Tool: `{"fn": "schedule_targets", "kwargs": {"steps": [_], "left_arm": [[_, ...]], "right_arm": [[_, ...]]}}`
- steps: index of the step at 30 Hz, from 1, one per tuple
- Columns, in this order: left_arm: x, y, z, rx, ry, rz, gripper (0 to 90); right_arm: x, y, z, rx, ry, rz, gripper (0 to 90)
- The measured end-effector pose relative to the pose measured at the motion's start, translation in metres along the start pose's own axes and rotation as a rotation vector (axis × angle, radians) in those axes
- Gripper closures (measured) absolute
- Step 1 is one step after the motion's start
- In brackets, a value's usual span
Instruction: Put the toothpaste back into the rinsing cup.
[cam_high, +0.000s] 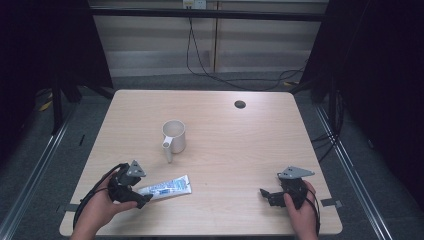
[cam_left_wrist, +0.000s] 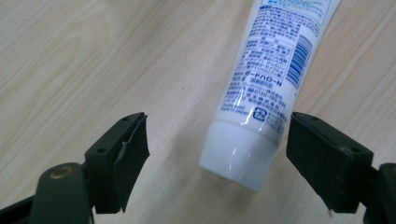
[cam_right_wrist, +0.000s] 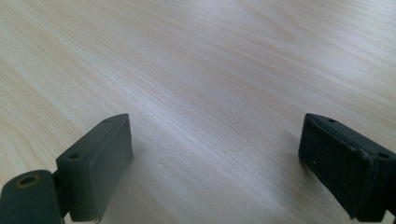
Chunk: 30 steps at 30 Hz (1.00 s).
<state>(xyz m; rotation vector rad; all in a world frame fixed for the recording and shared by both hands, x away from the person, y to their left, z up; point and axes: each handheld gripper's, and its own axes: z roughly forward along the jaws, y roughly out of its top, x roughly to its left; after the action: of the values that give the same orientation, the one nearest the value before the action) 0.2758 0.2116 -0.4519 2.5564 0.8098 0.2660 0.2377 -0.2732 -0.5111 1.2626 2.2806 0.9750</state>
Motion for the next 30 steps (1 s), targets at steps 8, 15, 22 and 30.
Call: {"fn": "schedule_targets", "kwargs": {"steps": [8,15,22,30], "left_arm": [[-0.001,0.013,0.006,0.028,-0.012,0.034,21.3],[-0.003,0.023,0.014,0.046,-0.034,0.06,21.5],[-0.006,0.034,0.02,0.075,-0.052,0.106,22.9],[-0.013,0.045,0.03,0.102,-0.071,0.146,26.5]], "right_arm": [[0.0,0.0,0.0,0.0,0.0,0.0,9.2],[0.0,0.0,0.0,0.0,0.0,0.0,9.2],[0.0,0.0,0.0,0.0,0.0,0.0,9.2],[0.0,0.0,0.0,0.0,0.0,0.0,9.2]]}}
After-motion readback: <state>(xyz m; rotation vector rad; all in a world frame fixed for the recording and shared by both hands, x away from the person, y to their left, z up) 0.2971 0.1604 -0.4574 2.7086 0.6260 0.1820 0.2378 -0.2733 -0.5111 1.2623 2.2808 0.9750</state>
